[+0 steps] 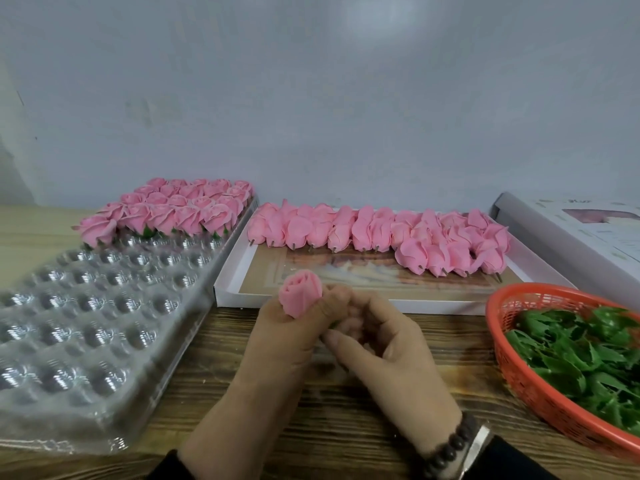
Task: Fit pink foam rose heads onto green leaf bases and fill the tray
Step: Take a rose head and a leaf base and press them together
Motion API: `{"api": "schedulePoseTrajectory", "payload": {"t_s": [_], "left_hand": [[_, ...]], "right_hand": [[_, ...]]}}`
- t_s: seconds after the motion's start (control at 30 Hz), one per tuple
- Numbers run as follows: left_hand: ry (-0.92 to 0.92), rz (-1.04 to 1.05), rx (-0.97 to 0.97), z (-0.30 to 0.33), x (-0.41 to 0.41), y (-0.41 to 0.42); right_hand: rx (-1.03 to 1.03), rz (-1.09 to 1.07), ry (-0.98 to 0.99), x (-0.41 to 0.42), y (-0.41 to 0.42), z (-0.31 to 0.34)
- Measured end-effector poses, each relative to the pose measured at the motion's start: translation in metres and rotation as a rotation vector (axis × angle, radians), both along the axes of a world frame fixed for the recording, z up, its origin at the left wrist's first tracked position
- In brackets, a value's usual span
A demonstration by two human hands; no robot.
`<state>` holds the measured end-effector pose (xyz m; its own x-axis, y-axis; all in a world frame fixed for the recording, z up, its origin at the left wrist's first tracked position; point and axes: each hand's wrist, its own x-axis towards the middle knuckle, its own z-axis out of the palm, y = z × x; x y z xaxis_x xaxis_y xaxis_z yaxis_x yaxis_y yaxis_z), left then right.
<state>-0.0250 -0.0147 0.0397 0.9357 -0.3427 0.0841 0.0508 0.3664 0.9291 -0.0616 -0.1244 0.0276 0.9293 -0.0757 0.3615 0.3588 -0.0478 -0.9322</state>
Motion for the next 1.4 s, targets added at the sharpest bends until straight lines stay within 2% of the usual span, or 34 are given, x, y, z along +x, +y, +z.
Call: {"api": "schedulePoseTrajectory", "payload": {"t_s": [0.1,0.2,0.27,0.33,0.4,0.57,0.63,0.77,0.9,1.03,1.13,1.3,1.4], "left_hand": [[-0.305,0.215,0.236,-0.002,0.004,0.006],[-0.499,0.290,0.486,-0.008,0.009,0.008],[-0.554,0.240,0.588,-0.010,0.008,0.006],[-0.595,0.198,0.608,-0.012,0.007,0.005],[-0.614,0.171,0.631,-0.011,0.008,0.007],[-0.651,0.139,0.855,-0.013,0.011,0.003],[-0.610,0.146,0.861,-0.013,0.010,0.001],[-0.474,0.066,0.685,-0.011,0.008,-0.001],[-0.364,0.059,0.642,-0.012,0.008,0.003],[-0.436,0.094,0.710,-0.012,0.007,0.003],[-0.458,0.139,0.743,-0.012,0.008,0.001],[-0.471,0.126,0.671,-0.010,0.007,0.002],[-0.525,0.121,0.772,-0.012,0.008,0.004]], "right_hand": [[-0.089,-0.190,-0.126,-0.003,-0.004,0.003],[-0.360,-0.241,-0.227,-0.005,-0.009,0.005],[-0.520,-0.220,-0.250,-0.004,-0.010,0.005],[-0.583,-0.186,-0.246,-0.003,-0.010,0.005],[-0.587,-0.144,-0.269,-0.001,-0.011,0.005],[-0.522,-0.133,-0.267,0.002,-0.011,0.002],[-0.481,-0.147,-0.247,0.003,-0.011,0.001],[-0.446,-0.170,-0.230,0.004,-0.015,0.004],[-0.392,-0.170,-0.242,0.003,-0.019,0.011],[-0.404,-0.134,-0.222,0.002,-0.016,0.017],[-0.554,-0.101,-0.223,0.001,-0.012,0.021],[-0.692,-0.015,-0.245,0.004,-0.011,0.027],[-0.713,0.020,-0.218,0.005,-0.011,0.026]]}}
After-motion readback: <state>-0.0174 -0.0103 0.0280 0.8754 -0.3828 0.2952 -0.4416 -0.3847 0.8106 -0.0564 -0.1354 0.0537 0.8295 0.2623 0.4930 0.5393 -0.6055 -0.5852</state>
